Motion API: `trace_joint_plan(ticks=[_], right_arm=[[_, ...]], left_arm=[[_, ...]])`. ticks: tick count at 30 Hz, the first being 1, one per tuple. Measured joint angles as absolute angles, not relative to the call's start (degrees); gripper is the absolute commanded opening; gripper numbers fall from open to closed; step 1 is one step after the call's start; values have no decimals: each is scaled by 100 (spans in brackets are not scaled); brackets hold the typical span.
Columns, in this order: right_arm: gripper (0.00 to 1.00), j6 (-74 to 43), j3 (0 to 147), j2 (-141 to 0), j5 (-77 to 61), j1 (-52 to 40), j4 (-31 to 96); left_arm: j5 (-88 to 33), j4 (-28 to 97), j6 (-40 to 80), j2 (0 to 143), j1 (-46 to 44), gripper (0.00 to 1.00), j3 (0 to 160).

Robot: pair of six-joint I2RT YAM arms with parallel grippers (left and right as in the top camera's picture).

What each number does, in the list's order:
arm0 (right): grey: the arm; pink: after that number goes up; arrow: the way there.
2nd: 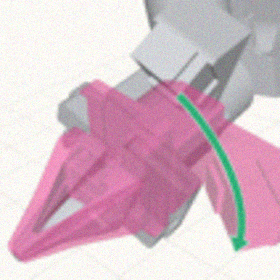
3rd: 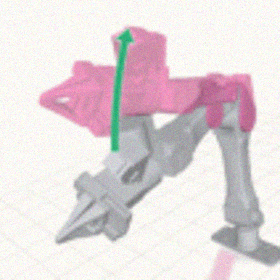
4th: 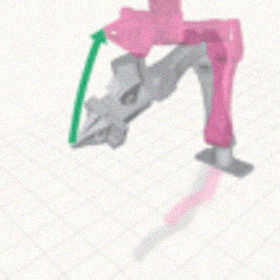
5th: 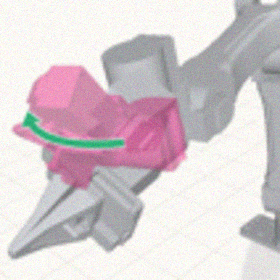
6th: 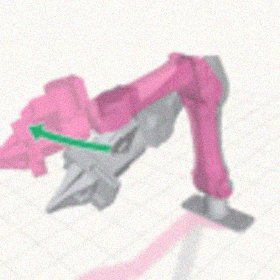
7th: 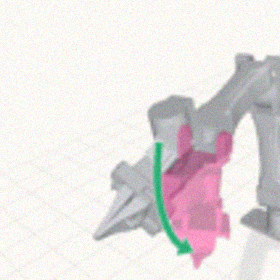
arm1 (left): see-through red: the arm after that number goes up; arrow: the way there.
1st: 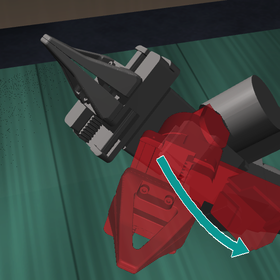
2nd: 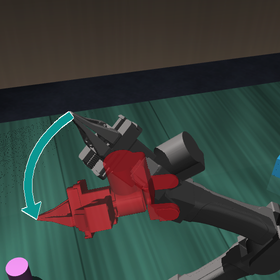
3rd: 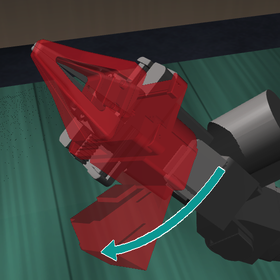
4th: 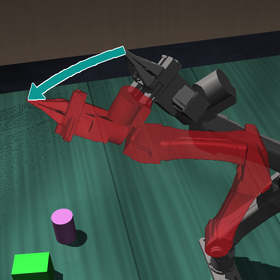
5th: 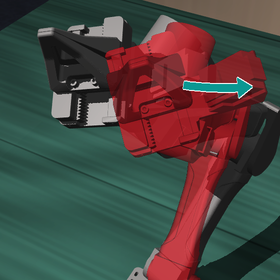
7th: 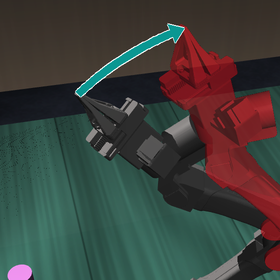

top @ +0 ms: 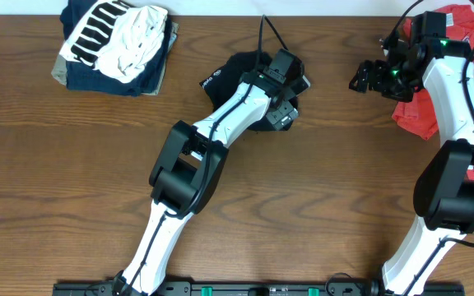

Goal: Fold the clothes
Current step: 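Grasp the folded black shirt bundle with the left gripper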

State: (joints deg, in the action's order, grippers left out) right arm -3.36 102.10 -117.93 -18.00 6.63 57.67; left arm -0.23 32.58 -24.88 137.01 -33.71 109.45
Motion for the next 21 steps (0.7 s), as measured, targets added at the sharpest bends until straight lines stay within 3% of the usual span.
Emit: trace_joint_plan(ticks=[2,11,21], right_arm=[[86,-333,10210,-11793,-1798,663,5765],[84,-333,10210,-11793,-1800,663,5767],[83,-331,10210,-11793,-1719,663,5778]], left_arm=[[178,3236,-2482,13732,-3376,67,10975],[696,3118,-2541,13780,-3382,6,11002],[1234,3203,-2206,13780,-3369,6,11028]])
